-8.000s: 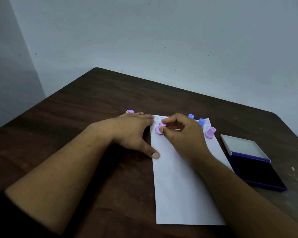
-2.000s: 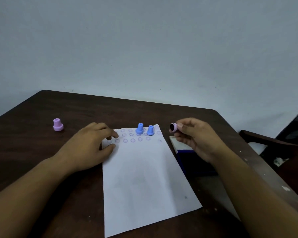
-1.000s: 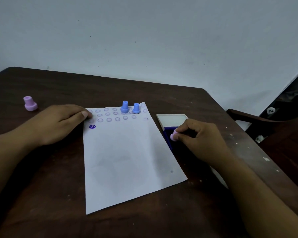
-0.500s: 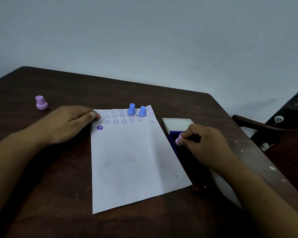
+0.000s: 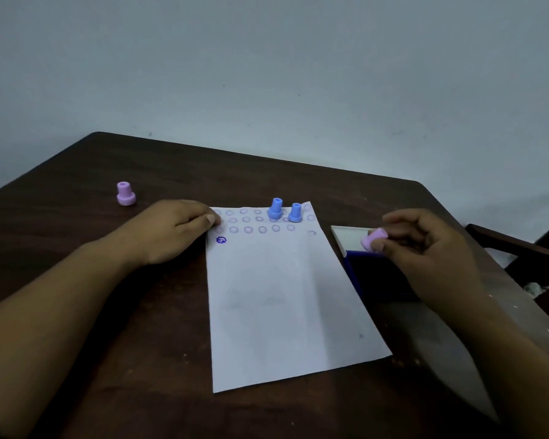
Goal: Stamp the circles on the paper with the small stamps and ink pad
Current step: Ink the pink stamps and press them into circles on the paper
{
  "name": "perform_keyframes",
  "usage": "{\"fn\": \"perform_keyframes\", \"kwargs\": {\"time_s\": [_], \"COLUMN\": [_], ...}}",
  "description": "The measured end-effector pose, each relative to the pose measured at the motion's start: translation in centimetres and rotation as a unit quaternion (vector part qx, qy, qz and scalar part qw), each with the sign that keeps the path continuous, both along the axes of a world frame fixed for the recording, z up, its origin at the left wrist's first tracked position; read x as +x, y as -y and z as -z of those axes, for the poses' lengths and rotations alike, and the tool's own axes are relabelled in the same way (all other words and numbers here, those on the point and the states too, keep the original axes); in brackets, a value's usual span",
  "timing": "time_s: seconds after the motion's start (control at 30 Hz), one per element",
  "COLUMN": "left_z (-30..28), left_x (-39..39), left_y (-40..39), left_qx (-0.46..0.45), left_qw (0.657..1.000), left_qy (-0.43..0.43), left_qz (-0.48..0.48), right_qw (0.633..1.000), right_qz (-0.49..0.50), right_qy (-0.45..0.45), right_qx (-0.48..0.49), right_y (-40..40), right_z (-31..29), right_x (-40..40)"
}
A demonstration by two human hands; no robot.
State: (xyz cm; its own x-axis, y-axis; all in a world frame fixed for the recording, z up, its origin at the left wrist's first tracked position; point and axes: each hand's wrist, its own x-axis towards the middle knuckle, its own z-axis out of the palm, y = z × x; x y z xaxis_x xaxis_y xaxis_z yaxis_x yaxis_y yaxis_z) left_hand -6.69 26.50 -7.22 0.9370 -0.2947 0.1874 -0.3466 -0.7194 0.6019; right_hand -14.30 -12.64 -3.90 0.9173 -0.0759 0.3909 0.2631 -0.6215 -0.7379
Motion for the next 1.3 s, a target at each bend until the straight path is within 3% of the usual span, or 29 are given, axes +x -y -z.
{"fn": "perform_keyframes", "kwargs": {"time_s": [0.2, 0.4, 0.73, 1.3], "left_z": [-0.1, 0.0, 0.0, -0.2], "left_x": [0.0, -0.1, 0.6, 0.3], "left_y": [-0.5, -0.8, -0.8, -0.6], "left_qx": [0.091, 0.100, 0.121, 0.126], "left_qw": [0.996, 0.994, 0.991, 0.991], "left_qy": [-0.006, -0.003, 0.002, 0.003], "left_qz": [0.018, 0.039, 0.049, 0.053], "right_qw": [0.980, 0.962, 0.987, 0.982], "right_qz": [-0.128, -0.167, -0.135, -0.154], "right_qy": [-0.047, -0.116, -0.061, 0.010], "right_qx": [0.148, 0.183, 0.065, -0.109], "right_y": [-8.0, -15.8, -16.5, -16.9], "right_z": [-2.4, 0.1, 4.7, 4.5], "right_x": [3.6, 6.8, 7.7, 7.8]}}
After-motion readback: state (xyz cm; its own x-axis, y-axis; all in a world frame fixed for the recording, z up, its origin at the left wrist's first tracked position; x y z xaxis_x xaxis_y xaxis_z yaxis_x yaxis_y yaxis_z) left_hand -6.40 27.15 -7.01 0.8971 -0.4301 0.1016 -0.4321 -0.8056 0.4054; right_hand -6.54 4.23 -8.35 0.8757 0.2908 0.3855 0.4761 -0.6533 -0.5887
